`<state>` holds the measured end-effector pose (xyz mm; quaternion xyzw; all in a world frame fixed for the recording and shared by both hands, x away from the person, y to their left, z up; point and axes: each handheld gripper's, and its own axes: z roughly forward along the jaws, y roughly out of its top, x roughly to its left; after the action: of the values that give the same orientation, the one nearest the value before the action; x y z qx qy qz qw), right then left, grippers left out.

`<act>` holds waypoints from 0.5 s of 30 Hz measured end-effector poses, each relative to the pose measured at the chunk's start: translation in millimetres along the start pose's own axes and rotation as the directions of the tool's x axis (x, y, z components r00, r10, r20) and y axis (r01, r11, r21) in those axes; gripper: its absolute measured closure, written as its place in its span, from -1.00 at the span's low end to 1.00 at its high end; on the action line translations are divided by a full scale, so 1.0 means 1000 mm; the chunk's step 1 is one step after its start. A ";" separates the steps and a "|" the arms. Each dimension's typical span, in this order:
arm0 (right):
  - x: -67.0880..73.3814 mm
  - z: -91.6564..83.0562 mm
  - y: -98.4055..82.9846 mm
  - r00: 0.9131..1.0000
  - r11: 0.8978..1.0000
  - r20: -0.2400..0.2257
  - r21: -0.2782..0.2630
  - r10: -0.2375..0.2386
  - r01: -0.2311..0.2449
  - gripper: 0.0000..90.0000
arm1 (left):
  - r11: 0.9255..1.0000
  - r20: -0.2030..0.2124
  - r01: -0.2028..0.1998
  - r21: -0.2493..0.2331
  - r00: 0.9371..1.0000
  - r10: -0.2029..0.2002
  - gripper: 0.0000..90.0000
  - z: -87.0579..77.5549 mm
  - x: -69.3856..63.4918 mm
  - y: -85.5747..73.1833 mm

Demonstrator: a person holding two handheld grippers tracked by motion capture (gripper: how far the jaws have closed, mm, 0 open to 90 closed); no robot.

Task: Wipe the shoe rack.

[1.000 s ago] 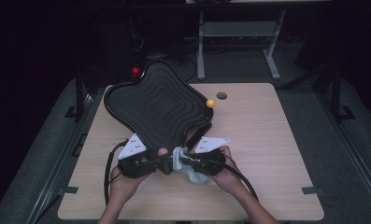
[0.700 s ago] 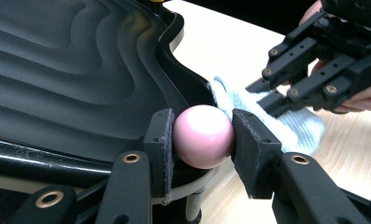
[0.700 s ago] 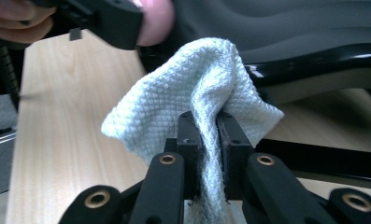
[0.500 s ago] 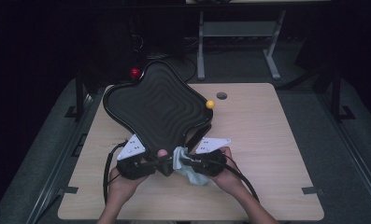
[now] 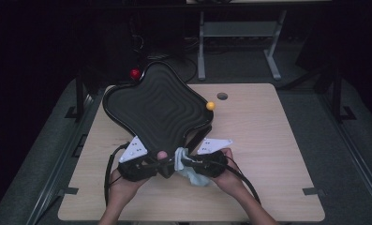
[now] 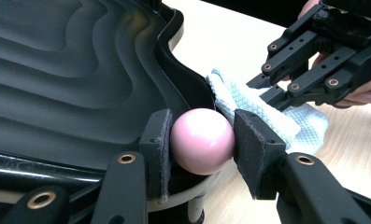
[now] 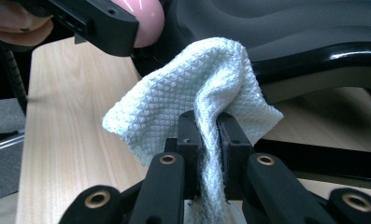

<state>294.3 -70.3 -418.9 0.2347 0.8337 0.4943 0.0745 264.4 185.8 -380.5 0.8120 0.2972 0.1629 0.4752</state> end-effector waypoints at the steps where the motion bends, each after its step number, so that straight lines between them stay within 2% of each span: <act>1: 0.000 0.000 0.000 1.000 1.000 0.001 0.001 -0.003 0.003 0.80 | 1.000 -0.002 -0.006 0.002 1.000 0.006 0.33 0.000 0.000 0.000; 15: -0.003 -0.004 0.001 1.000 1.000 0.011 0.004 -0.009 0.009 0.80 | 1.000 0.015 -0.005 0.005 1.000 0.005 0.34 -0.008 -0.003 -0.004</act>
<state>295.9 -74.6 -416.5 0.2339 0.8353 0.4910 0.0806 256.1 190.5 -379.9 0.8151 0.2919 0.1571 0.4751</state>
